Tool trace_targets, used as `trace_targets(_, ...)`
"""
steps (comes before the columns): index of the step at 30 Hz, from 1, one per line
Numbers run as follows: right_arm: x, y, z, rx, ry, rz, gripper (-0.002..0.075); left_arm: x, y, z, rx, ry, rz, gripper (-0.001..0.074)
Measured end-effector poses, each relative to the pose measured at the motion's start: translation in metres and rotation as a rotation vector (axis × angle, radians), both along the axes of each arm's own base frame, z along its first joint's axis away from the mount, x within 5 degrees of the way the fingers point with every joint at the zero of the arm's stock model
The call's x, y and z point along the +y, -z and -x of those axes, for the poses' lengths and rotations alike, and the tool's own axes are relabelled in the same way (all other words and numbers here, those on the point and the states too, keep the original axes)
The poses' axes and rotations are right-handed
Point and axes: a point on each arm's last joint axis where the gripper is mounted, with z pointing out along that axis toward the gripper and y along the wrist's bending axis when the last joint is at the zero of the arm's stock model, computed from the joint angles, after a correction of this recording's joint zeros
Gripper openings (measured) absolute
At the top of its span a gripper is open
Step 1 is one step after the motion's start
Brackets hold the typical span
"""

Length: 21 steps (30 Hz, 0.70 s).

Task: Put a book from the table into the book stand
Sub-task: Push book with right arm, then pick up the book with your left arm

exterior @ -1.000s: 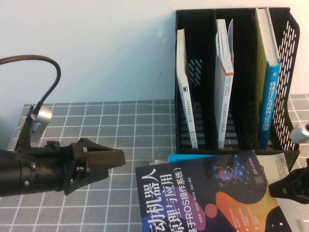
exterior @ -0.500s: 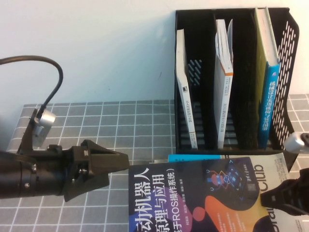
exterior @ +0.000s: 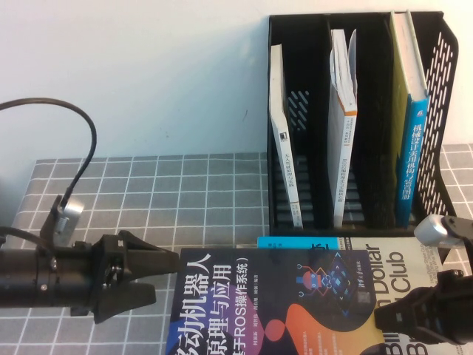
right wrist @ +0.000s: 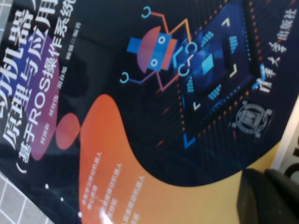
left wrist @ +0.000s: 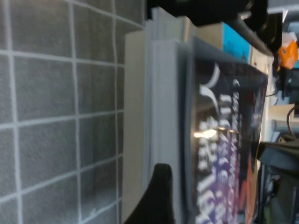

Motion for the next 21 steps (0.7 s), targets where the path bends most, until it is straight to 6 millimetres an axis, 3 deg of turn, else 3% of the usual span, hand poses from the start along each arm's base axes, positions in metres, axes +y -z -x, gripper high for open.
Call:
trace_targets(12, 0.001, 0.0, -0.001, -0.014, -0.012, -0.002, -0.0002, 0.0, 0.058, -0.015, 0.128, 0.043, 0.114, 0.0667)
trace_targets(21, 0.001, 0.001, 0.0, -0.027, -0.022, -0.006, -0.0002, -0.014, 0.063, -0.012, 0.112, 0.113, 0.108, 0.0667)
